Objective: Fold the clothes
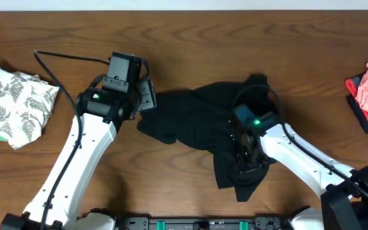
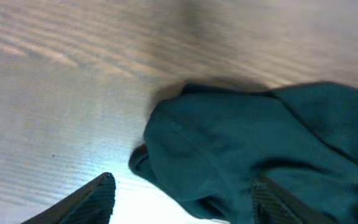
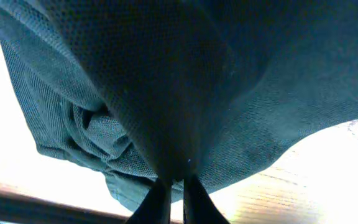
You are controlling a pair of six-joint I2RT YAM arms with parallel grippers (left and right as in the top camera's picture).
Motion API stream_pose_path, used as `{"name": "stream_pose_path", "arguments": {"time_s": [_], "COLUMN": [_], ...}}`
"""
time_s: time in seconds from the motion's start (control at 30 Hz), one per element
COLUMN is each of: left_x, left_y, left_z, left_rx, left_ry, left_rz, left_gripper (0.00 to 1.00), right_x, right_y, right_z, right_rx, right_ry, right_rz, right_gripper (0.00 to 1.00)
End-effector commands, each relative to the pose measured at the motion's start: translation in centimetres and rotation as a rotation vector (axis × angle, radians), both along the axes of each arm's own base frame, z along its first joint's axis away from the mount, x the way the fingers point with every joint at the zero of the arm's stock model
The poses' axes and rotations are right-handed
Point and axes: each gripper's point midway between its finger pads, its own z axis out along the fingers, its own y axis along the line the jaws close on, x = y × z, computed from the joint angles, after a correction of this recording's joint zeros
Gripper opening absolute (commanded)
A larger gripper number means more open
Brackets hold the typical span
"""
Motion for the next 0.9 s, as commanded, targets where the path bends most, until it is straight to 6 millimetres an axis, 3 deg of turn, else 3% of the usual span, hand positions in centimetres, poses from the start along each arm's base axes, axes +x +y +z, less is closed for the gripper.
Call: {"name": "stream_pose_path", "arguments": {"time_s": [0.0,0.27,0.4,0.57,0.87], "left_x": [-0.1,1.5,1.9,1.9,2.0], "left_y": [0.9,0.4,0.4,1.8,-2.5], "left_z": [-2.7,-7.5,-10.1,-12.9,-14.2], "left_rx": [0.06,0.107,0.076,0.068,-0.17], "left_ry": [0.07,0.157,0.222,0.296,0.32], "left_rz": [0.014,-0.068,-0.097,-0.071,-0.228], "left_gripper": [0.74,0.79,0.8,0.8,0.79], "right_x": [0.3,2.9,4.2,4.9,5.0], "right_y": [-0.7,-3.9,-4.4,-5.1,-5.3], "right_z": [-0.2,0.2,0.5,0.6,0.6], "right_rx": [-0.058,-0.248,-0.247,-0.242,-0.243], "right_ry": [-0.027,-0.187,-0.227,-0.235,-0.233], "right_rz": [-0.033,-0.162,-0.224,-0.269,-0.276], "right_gripper": [0.05,0.01,0.01,0.01,0.01]}}
